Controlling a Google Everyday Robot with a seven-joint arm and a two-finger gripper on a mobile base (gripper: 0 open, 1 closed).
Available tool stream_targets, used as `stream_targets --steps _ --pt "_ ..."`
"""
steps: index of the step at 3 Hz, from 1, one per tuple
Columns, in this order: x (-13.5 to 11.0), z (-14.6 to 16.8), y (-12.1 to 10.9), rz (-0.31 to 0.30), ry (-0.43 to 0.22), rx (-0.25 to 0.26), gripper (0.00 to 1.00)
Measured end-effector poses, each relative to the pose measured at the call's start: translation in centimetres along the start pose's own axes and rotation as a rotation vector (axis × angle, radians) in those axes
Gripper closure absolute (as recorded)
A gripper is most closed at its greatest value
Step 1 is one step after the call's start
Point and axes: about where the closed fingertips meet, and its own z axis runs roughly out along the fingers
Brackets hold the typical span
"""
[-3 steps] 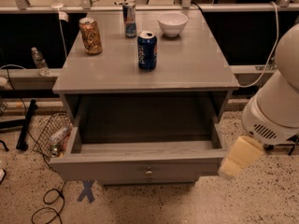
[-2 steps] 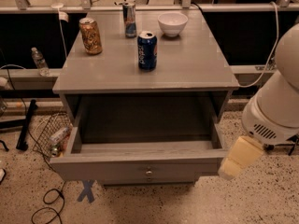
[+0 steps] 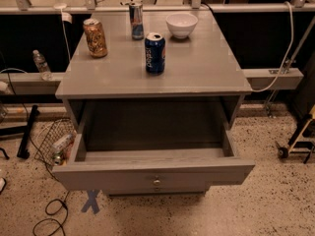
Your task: Close top drawer
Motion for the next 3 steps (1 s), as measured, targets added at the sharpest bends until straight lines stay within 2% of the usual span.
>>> stream_targets --steps 1,2,3 --pt "9.0 -10.8 -0.5 0.064 -0.077 0.082 0.00" --pt "10.7 -15.7 -2.5 0.039 -0.153 0.210 0.00" --pt "10.3 -16.1 -2.6 0.032 -0.168 0.228 0.13"
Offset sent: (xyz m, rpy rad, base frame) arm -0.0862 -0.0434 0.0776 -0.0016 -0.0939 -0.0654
